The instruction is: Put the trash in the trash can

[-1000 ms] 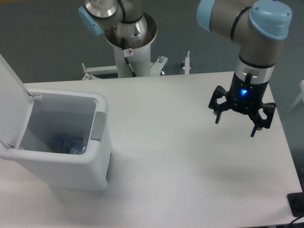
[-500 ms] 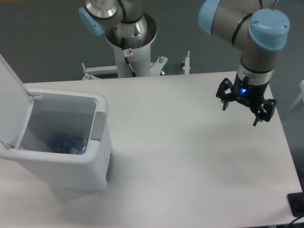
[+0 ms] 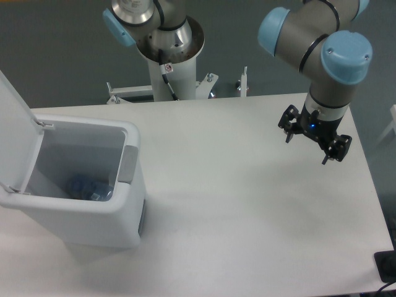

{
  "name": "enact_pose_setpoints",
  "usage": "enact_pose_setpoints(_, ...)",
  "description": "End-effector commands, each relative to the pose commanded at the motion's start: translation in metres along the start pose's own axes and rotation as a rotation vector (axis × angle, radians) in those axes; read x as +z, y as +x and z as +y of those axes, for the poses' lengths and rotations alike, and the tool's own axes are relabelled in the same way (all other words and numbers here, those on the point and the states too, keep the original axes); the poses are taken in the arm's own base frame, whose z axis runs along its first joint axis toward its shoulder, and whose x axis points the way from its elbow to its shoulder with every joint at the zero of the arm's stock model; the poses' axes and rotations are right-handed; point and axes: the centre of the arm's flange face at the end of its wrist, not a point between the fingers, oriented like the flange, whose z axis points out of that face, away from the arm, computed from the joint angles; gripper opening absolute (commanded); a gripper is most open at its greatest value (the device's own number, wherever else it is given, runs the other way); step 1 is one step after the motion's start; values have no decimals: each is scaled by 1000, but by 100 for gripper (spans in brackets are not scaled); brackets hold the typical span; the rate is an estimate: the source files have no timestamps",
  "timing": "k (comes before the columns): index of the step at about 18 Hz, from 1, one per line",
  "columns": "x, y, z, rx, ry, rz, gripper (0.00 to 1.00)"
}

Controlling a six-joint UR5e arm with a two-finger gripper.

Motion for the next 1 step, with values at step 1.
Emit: enact_pose_setpoints(1,1,0,0,0,-2,1,100)
